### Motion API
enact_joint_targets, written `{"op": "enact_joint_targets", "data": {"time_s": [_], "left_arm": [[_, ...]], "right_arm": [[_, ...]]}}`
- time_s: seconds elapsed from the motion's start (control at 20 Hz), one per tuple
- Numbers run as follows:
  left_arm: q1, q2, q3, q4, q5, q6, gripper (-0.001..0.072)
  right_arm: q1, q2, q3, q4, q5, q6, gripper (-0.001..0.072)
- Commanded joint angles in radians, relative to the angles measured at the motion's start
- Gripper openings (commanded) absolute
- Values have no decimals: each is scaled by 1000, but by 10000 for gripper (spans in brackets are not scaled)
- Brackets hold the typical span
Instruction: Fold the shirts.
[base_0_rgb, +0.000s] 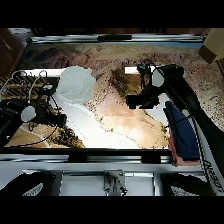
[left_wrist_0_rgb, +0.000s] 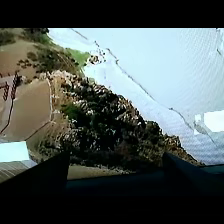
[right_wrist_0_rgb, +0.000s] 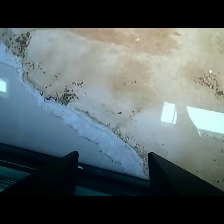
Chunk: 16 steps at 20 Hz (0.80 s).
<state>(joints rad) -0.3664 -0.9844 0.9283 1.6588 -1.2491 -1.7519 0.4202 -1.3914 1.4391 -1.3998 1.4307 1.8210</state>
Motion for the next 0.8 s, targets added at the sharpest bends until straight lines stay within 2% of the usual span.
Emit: {"op": "enact_joint_targets", "data": {"time_s": [0.0, 0.55, 0.75], "left_arm": [[0, 0, 0, 0, 0, 0, 706], [0, 0, 0, 0, 0, 0, 707], [0, 0, 0, 0, 0, 0, 707]], "right_arm": [[1, -1, 0, 0, 0, 0, 551], [1, -1, 0, 0, 0, 0, 551], [1, -1, 0, 43, -19, 7, 551]]}}
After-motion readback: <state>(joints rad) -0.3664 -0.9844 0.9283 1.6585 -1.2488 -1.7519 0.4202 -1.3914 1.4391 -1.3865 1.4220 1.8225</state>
